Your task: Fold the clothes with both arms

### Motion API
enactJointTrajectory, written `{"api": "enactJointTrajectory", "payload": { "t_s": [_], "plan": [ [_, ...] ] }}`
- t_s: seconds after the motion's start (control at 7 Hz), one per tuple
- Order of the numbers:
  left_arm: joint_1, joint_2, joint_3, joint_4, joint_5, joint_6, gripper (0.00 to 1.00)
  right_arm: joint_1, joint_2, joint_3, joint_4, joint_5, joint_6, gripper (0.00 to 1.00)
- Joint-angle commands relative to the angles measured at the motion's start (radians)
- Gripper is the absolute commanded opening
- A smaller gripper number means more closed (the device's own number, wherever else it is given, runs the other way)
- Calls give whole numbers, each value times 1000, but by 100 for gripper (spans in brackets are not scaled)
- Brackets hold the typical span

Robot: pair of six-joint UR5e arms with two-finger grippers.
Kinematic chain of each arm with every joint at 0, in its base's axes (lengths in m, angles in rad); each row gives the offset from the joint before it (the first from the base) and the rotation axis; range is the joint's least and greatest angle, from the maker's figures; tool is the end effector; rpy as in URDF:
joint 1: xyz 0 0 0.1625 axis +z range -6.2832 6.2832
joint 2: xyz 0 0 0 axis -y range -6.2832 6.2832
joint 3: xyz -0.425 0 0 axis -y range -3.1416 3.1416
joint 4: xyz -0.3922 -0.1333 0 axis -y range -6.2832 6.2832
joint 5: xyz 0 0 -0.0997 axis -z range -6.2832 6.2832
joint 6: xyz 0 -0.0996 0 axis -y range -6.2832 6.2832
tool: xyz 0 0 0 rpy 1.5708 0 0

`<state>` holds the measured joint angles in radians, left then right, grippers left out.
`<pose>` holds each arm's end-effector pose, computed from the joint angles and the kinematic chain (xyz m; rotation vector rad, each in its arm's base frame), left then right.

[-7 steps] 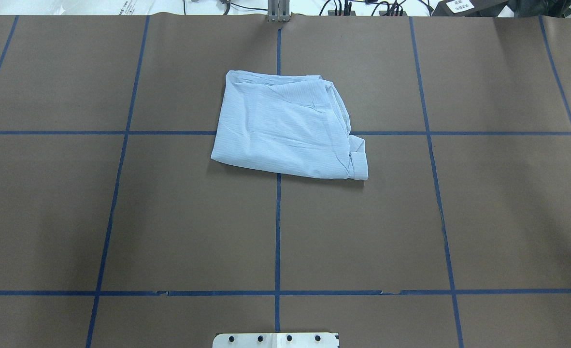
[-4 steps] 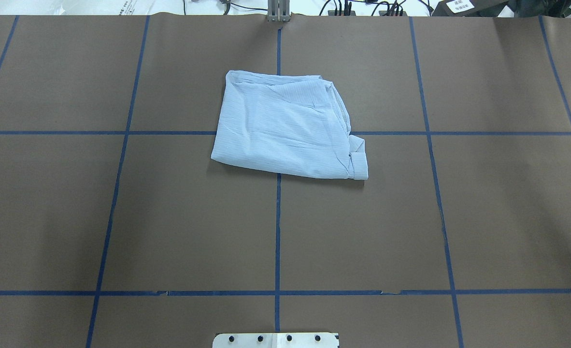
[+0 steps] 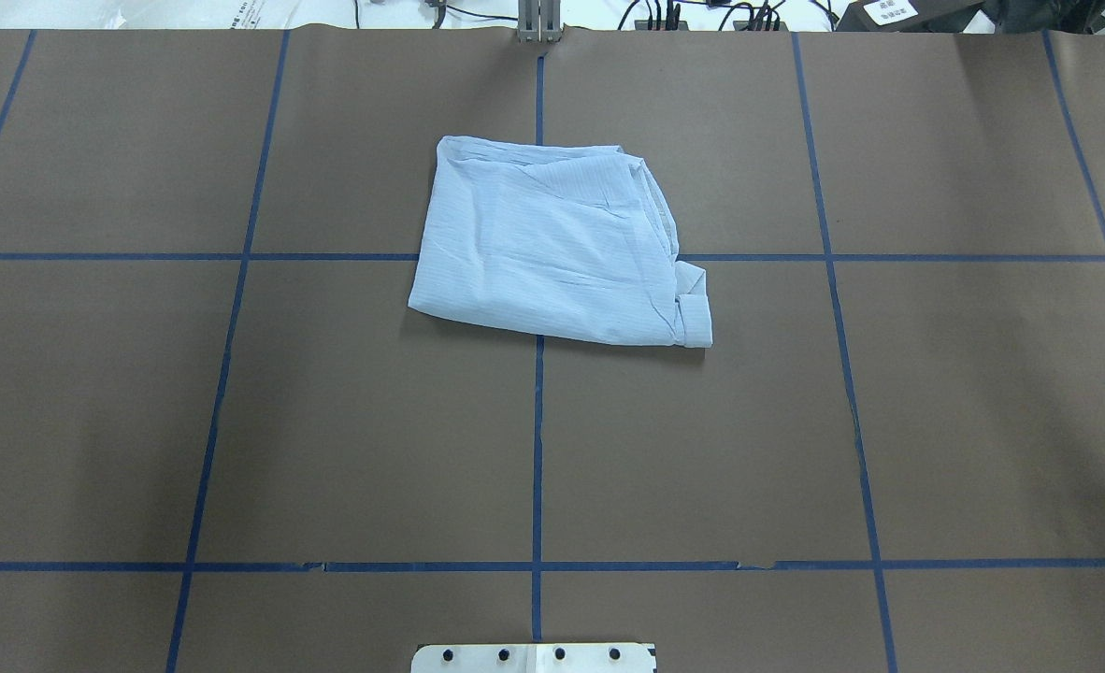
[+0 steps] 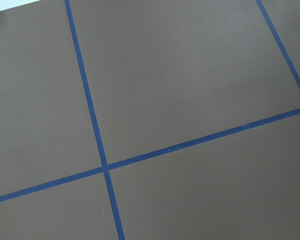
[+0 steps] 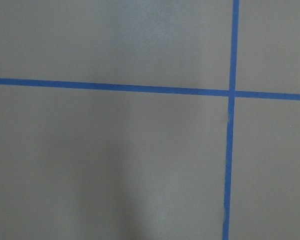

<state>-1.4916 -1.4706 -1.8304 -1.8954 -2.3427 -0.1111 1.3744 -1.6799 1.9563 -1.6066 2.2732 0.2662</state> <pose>-0.0267 -0.4698 0.5399 0.3854 0.7963 0.1569 -0.0194 -0.4509 0.5280 0.0642 -0.7330 -0.0179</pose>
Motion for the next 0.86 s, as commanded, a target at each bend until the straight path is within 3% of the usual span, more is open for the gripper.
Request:
{"api": "enactJointTrajectory", "payload": {
  "t_s": [0.0,0.71],
  "plan": [
    [1,1,2,-2,0,-1,100,-4,2,9,1,2,33,100],
    [1,-8,-12,-5,-1,-2,100,-3,-3,21,2,14,50,100]
  ]
}}
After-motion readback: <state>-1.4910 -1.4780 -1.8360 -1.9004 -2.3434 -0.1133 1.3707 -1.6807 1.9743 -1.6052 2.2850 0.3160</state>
